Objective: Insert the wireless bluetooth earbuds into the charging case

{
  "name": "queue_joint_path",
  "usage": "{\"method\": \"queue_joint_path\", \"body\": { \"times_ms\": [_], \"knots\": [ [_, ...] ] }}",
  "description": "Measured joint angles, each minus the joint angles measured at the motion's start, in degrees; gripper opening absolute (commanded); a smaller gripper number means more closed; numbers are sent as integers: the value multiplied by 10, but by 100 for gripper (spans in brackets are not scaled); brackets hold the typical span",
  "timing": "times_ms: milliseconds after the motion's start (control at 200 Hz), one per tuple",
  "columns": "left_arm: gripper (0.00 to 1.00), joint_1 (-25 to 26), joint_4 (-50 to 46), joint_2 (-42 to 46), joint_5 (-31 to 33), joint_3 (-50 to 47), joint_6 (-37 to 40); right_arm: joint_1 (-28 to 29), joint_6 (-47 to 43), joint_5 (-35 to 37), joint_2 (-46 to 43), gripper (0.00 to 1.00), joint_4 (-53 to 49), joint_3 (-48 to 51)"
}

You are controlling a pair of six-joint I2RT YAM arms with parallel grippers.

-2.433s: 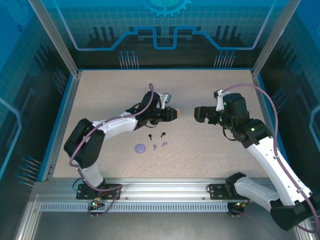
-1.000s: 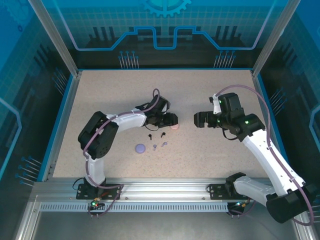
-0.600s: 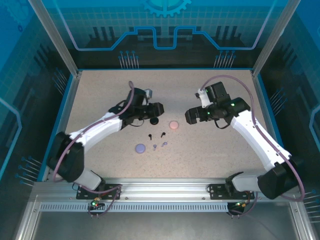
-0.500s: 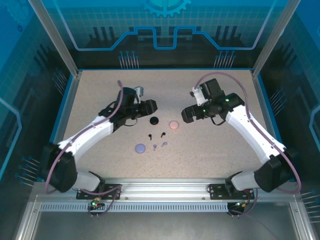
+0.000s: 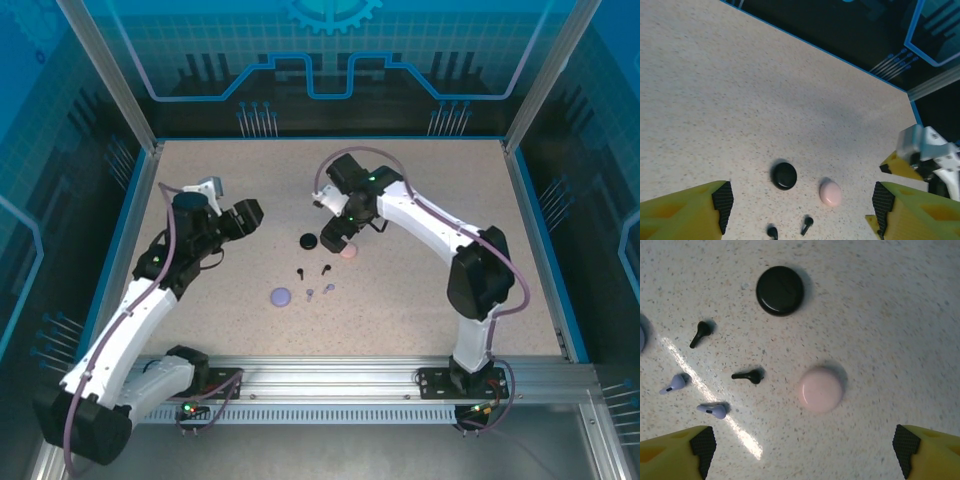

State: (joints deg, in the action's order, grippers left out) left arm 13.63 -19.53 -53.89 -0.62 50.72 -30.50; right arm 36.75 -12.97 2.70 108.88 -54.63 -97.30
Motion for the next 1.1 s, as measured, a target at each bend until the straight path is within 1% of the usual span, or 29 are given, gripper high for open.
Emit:
{"method": "queue_joint_path", "body": {
  "times_ms": [140,320,510,740,1101],
  "knots": [
    [79,-14,-26,37,13,-1,10,5,-94,-26,32,96,3,-17],
    [83,-17,-44,66,25,-15,20,4,-219,-67,72,97,12,-56],
    [86,-20,-62,84,39,-31,28,4,-307,-84,119,100,21,-105],
    [89,-23,-75,114,67,-56,39,10,-351,-81,180,100,26,-155],
    [92,-23,-86,134,99,-59,65,15,-358,-64,265,99,21,-208]
  ]
}}
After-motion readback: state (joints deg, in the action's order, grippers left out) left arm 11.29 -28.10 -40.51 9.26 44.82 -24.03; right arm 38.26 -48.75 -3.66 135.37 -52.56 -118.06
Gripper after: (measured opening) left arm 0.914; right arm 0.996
